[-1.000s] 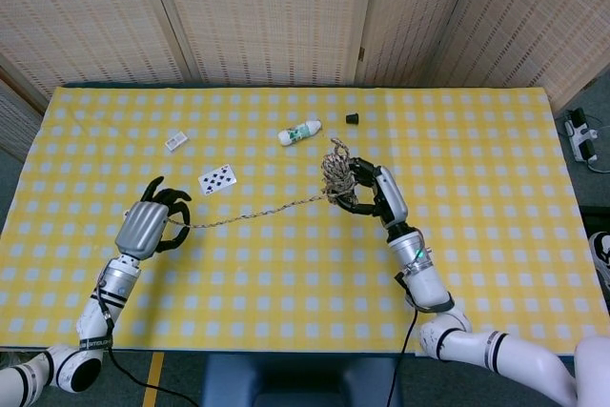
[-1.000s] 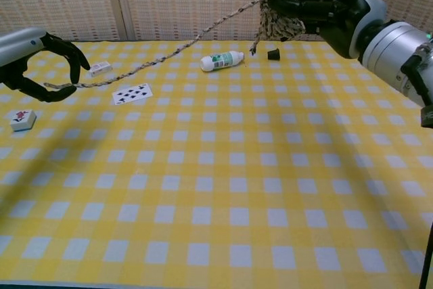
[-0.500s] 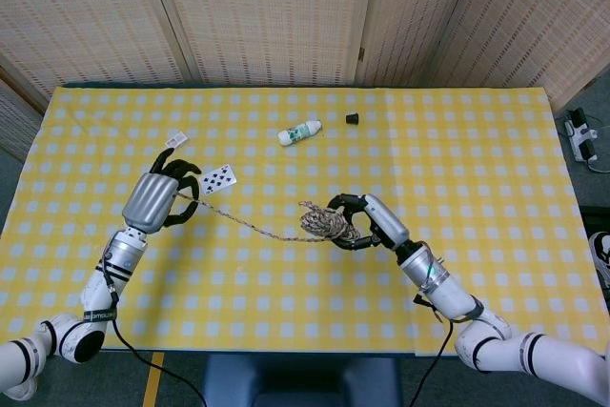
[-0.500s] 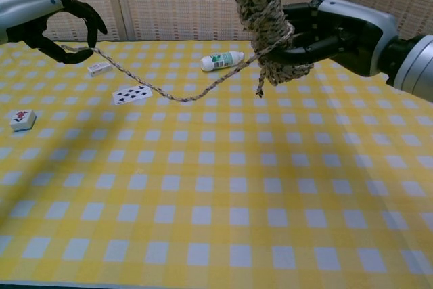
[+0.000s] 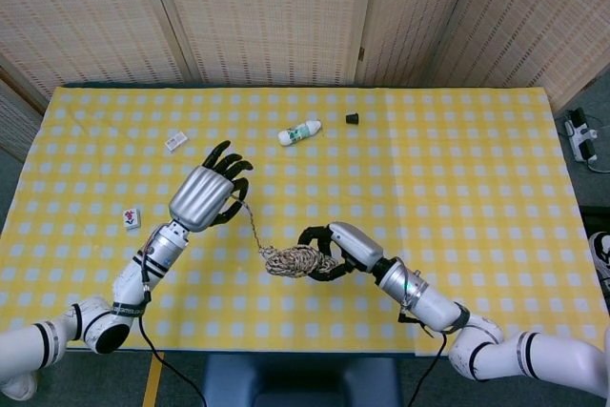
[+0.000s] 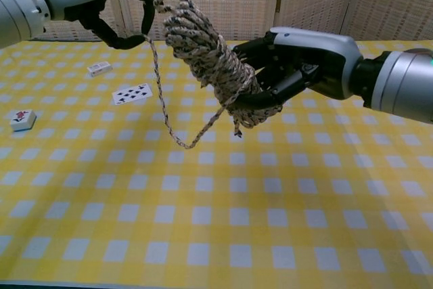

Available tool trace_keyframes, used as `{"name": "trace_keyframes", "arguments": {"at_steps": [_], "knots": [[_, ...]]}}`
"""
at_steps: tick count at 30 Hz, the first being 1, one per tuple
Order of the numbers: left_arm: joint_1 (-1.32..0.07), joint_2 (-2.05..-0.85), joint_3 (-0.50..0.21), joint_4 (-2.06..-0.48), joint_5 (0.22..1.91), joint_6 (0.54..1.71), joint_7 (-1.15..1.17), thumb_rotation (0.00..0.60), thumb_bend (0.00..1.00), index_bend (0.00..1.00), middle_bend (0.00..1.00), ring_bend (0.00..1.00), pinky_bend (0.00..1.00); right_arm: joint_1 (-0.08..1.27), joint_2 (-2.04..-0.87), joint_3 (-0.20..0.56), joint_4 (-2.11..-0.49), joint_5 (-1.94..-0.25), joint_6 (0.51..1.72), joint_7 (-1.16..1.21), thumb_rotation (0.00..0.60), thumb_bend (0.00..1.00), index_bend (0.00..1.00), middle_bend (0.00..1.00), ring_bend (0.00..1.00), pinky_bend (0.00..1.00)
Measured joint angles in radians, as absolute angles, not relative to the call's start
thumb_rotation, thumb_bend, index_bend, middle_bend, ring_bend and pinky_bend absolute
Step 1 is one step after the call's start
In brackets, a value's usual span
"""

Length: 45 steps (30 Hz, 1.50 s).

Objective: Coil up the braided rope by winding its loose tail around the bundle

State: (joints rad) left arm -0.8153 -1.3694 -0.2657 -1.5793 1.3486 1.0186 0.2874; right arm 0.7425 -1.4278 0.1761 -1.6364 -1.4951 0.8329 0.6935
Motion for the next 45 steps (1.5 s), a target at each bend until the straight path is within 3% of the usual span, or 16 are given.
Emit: {"name": "trace_keyframes", "arguments": {"at_steps": [18, 26, 35, 45], "knots": [[-0.897, -1.444, -0.248, -1.657, 1.459, 1.052, 0.371, 0.6, 0.56, 0.6, 0.27, 0.19, 0.01, 0.869, -1.532, 0.21, -1.691, -0.922, 0.679, 0.317, 0.6, 0.63, 0.87, 0.72, 0.76, 0.64], [-0.889, -1.466, -0.223, -1.667, 1.489, 1.089, 0.381, 0.6, 0.56, 0.59, 0.27, 0.18, 0.01, 0.915, -1.631, 0.28, -1.678, -0.646, 0.694, 0.311, 0.6, 0.63, 0.89, 0.74, 0.77, 0.66], [-0.84, -1.474, -0.194, -1.657, 1.519, 1.169, 0.349, 0.6, 0.56, 0.6, 0.24, 0.17, 0.01, 0.876, -1.746, 0.376, -1.638, -0.597, 0.835, 0.384, 0.6, 0.63, 0.89, 0.74, 0.77, 0.66], [-0.742, -1.436, -0.15, -1.651, 1.557, 1.284, 0.265, 0.6, 0.56, 0.61, 0.24, 0.17, 0.01, 0.775, -1.801, 0.465, -1.606, -0.724, 0.921, 0.516, 0.6, 0.63, 0.9, 0.74, 0.77, 0.66]]}}
